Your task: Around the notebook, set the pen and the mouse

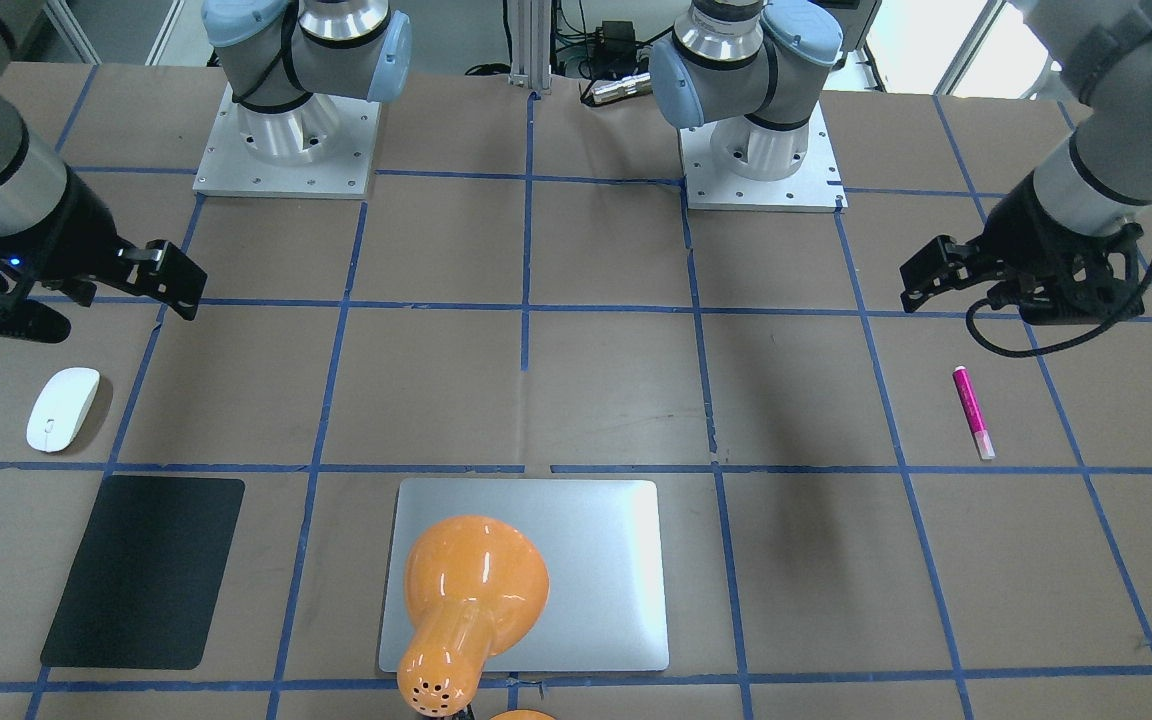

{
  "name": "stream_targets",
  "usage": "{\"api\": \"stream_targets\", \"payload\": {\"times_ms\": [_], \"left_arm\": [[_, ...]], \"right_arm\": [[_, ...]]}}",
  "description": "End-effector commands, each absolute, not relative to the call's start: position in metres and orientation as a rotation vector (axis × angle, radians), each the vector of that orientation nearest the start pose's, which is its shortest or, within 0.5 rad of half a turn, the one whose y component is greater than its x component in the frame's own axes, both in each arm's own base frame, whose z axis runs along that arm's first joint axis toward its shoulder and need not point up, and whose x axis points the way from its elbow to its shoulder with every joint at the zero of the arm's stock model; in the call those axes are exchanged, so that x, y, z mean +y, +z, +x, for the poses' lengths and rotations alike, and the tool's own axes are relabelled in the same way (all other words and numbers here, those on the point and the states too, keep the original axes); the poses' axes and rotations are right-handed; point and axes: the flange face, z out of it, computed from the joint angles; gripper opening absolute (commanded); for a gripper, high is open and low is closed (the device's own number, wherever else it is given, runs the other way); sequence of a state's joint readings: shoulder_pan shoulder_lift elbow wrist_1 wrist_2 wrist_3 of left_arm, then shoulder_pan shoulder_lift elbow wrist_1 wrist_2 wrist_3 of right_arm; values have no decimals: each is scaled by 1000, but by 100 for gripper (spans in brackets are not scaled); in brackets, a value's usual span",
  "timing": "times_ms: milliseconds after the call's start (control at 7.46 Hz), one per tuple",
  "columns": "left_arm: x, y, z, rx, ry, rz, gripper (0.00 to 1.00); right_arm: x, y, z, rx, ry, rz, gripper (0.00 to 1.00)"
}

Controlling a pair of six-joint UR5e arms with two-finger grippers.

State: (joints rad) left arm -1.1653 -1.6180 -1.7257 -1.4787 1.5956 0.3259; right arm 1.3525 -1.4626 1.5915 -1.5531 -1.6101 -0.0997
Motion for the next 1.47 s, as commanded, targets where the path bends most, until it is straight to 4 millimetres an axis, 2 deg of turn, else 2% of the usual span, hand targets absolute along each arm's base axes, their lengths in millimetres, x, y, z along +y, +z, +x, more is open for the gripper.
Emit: {"api": "stream_targets", "payload": {"times_ms": [0,134,268,402,536,804,938,1072,1206,1340], "left_arm": [[-502,332,152,3152,141,-175,100],[-495,305,170,3175,177,-123,100],[-494,290,187,3157,117,-105,100],[-492,274,199,3142,75,-60,100],[-494,265,212,3137,70,-33,100],[-495,248,212,3160,102,-62,100],[-497,243,214,3146,83,-62,100],[-498,234,215,3154,100,-54,100],[-499,223,216,3164,129,-66,100],[-502,219,218,3160,136,-133,100]], "right_arm": [[-520,357,-88,3137,186,136,100],[-505,320,-122,3177,143,75,100],[-490,279,-146,3222,67,65,100],[-473,240,-162,3219,56,97,100],[-466,217,-172,3208,66,135,100],[-474,188,-179,3191,101,140,100],[-477,184,-179,3189,102,157,100],[-486,194,-182,3202,70,157,100],[-492,193,-187,3202,70,147,100],[-499,180,-191,3193,93,148,100]]}}
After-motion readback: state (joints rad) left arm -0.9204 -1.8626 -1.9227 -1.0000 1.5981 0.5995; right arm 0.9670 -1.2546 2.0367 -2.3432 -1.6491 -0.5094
